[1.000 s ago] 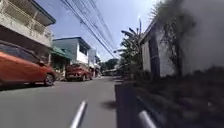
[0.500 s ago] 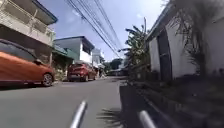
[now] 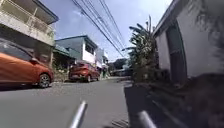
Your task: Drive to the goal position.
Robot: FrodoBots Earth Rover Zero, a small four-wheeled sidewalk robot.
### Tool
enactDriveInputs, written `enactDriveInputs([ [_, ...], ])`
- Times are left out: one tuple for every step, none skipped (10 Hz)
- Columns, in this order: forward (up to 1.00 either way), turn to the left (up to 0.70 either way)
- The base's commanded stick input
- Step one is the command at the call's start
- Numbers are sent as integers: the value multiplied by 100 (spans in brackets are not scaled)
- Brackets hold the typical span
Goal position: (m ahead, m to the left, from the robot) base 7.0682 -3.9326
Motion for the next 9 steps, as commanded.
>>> enactDriveInputs([
  [100,-19],
  [100,-38],
  [100,-40],
  [100,-40],
  [100,-40],
  [100,-40],
  [100,-40],
  [100,-40],
  [100,-40],
])
